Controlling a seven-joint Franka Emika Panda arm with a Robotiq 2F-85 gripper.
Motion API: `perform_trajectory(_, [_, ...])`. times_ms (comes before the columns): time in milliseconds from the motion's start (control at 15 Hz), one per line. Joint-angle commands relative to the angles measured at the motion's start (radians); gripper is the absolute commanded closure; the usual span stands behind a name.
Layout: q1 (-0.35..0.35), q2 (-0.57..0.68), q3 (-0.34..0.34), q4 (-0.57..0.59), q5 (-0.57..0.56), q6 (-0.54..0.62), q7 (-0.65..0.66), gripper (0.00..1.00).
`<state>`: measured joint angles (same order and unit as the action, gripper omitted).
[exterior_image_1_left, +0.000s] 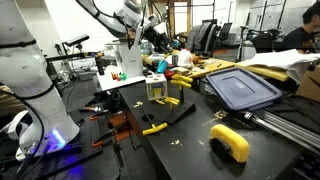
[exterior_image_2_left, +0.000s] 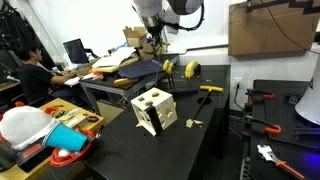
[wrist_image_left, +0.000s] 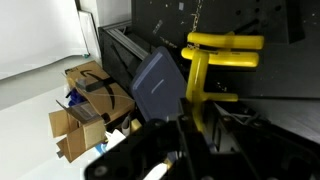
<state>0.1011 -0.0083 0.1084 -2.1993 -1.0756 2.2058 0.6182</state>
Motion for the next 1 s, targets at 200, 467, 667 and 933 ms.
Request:
perform_trajectory(200, [0.025, 0.066, 0.014, 0.075, -0.03, -0.042, 0.005, 0.95])
perform_trajectory(467, [0.028, 0.091, 0.013, 0.096, -0.031, -0.066, -0.016, 0.95])
perform_trajectory(667, [0.033, 0.107, 0.013, 0.11, -0.041, -0.084, -0.015, 0.95])
perform_trajectory(933, [0.049, 0.131, 0.017, 0.126, -0.082, -0.116, -0.009, 0.95])
